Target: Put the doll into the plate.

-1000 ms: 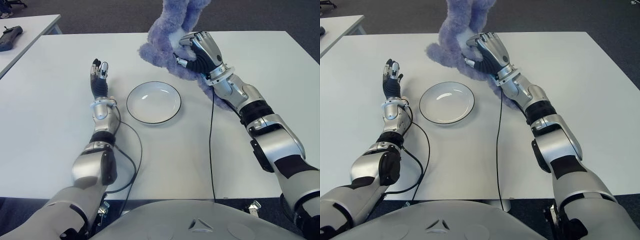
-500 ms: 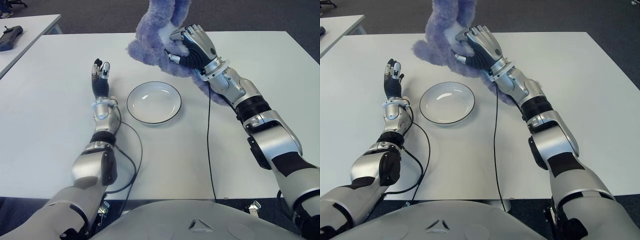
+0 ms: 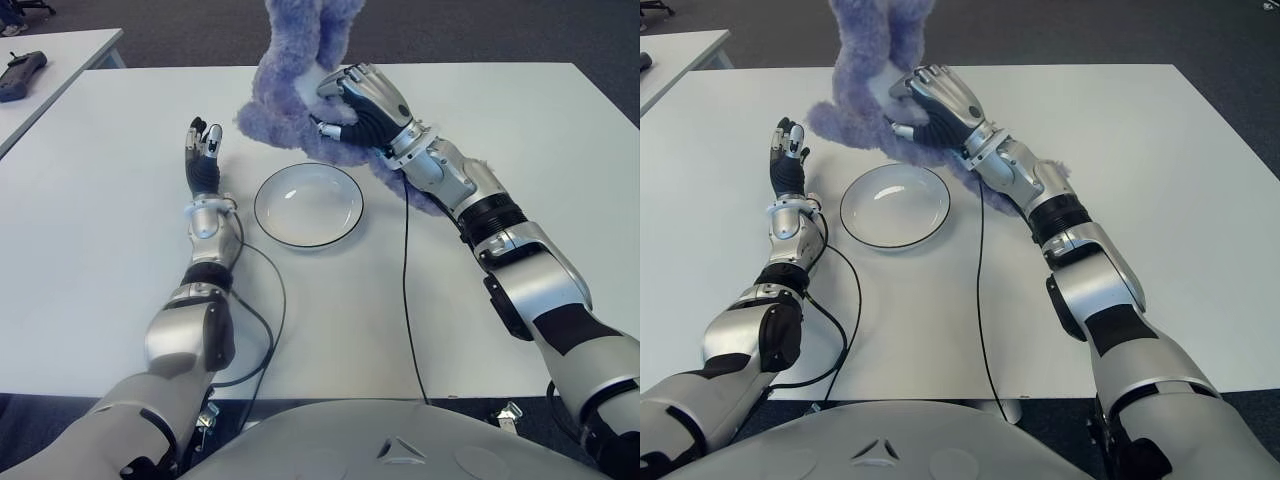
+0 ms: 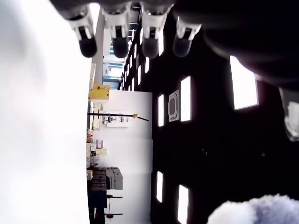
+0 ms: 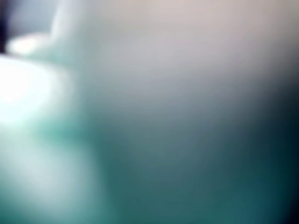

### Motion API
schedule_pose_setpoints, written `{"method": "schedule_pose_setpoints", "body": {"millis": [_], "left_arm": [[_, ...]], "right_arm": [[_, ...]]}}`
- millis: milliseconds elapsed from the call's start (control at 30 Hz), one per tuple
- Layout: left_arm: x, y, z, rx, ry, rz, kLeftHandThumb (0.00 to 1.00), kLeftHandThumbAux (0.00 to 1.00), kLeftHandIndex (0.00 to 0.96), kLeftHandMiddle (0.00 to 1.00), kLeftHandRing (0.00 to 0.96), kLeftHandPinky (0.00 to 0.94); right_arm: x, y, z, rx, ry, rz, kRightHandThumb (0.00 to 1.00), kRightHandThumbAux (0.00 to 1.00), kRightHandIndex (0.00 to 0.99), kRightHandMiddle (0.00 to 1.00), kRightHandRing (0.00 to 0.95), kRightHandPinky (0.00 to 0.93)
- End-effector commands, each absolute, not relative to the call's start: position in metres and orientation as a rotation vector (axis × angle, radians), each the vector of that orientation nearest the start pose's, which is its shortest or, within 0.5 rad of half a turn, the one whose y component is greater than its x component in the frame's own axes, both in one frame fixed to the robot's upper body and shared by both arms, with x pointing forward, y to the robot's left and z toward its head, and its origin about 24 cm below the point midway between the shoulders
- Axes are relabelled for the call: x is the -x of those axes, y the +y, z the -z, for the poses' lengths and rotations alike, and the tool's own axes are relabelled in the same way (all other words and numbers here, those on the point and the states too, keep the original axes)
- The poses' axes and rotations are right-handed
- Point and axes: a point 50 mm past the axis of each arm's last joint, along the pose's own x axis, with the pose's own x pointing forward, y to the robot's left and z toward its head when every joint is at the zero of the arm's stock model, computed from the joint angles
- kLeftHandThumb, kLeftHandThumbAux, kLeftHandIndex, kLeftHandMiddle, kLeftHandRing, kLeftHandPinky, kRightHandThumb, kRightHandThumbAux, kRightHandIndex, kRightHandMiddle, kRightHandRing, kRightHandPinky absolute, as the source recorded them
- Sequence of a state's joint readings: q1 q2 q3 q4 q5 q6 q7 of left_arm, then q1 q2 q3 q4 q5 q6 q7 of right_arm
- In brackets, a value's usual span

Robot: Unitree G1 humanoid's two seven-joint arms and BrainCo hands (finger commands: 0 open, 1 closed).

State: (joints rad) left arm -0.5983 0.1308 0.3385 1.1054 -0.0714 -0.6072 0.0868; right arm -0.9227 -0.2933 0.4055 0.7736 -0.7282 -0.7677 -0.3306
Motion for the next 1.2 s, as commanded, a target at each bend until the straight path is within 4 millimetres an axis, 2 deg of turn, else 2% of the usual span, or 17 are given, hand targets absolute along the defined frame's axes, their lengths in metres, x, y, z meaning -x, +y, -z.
{"method": "schedule_pose_setpoints", "body": {"millis": [33, 533, 1033, 1100, 1200], "left_arm": [[-0.222, 0.184, 0.098, 0.157, 0.403, -0.408, 0.0, 0.393, 0.012, 0.0, 0.0, 0.0], [-0.223, 0.18, 0.098, 0.156, 0.411, -0.407, 0.0, 0.39, 0.005, 0.0, 0.0, 0.0], [-0.222, 0.178, 0.098, 0.144, 0.411, -0.406, 0.0, 0.37, 0.007, 0.0, 0.0, 0.0], [-0.222, 0.177, 0.098, 0.155, 0.41, -0.411, 0.0, 0.365, 0.009, 0.0, 0.0, 0.0], [-0.223, 0.177, 0.099, 0.149, 0.426, -0.413, 0.0, 0.373, 0.01, 0.0, 0.0, 0.0]], "right_arm": [[-0.344, -0.033, -0.178, 0.999, -1.063, -0.6, 0.56, 0.72, 0.723, 0.826, 0.821, 0.834], [-0.337, -0.017, -0.16, 1.004, -1.035, -0.713, 0.53, 0.737, 0.728, 0.848, 0.835, 0.852], [-0.329, -0.017, -0.139, 1.028, -0.988, -0.825, 0.504, 0.753, 0.728, 0.854, 0.84, 0.859], [-0.327, -0.018, -0.135, 1.028, -0.979, -0.845, 0.504, 0.754, 0.73, 0.855, 0.843, 0.859], [-0.318, -0.019, -0.117, 1.021, -0.943, -0.898, 0.502, 0.756, 0.723, 0.853, 0.839, 0.851]]}}
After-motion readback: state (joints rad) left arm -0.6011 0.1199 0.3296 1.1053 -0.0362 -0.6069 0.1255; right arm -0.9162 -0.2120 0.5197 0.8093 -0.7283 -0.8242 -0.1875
